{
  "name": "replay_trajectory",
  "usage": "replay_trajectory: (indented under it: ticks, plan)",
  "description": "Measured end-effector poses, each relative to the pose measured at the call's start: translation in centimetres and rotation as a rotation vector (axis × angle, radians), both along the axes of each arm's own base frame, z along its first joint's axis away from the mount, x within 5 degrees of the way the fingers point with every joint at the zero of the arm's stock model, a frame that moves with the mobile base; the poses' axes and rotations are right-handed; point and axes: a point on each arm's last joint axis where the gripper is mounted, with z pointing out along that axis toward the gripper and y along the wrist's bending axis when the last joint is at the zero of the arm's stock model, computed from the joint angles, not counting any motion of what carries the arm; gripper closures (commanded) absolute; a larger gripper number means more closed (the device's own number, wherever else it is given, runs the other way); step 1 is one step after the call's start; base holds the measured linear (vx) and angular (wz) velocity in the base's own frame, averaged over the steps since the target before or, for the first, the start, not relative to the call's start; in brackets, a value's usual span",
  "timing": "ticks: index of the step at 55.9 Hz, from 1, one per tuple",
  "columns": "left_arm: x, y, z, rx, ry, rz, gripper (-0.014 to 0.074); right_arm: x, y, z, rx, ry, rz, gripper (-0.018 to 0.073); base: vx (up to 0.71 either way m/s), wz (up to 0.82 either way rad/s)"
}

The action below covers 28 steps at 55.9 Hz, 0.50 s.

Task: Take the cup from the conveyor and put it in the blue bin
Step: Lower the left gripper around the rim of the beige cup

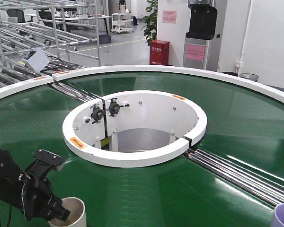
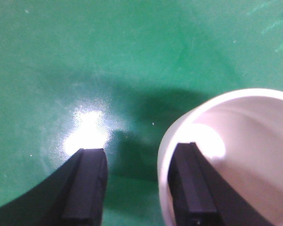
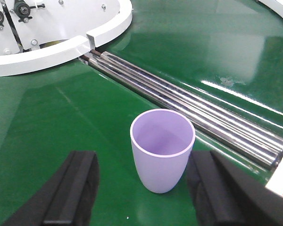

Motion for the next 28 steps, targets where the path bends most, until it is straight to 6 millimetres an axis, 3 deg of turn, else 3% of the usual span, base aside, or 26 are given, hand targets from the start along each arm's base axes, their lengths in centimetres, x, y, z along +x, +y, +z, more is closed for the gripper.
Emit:
replay_trajectory:
  ticks: [7, 13, 23, 28]
  plan:
    - [0.0, 0.0, -0.1, 0.001, 0.003, -0.001, 0.0305, 0.0, 0.0, 0.0, 0.038, 0.062, -0.014, 0.0080, 0.00, 0.00]
    - [0.0, 0.0, -0.2, 0.001, 0.005, -0.001, 0.0430, 0.7, -0.1, 2.1, 0.103, 0.160, -0.054, 0.0080, 0.00, 0.00]
    - [-0.1, -0.2, -0.1, -0.007, 0.018, -0.004, 0.0606, 4.4, -0.8, 6.1, 0.040, 0.348, -0.113, 0.0080, 0.00, 0.00]
    - [-0.1, -0.2, 0.0, -0.008, 0.020, -0.006, 0.0605, 7.0, -1.3, 6.5, -0.020, 0.465, -0.134, 0.0080, 0.00, 0.00]
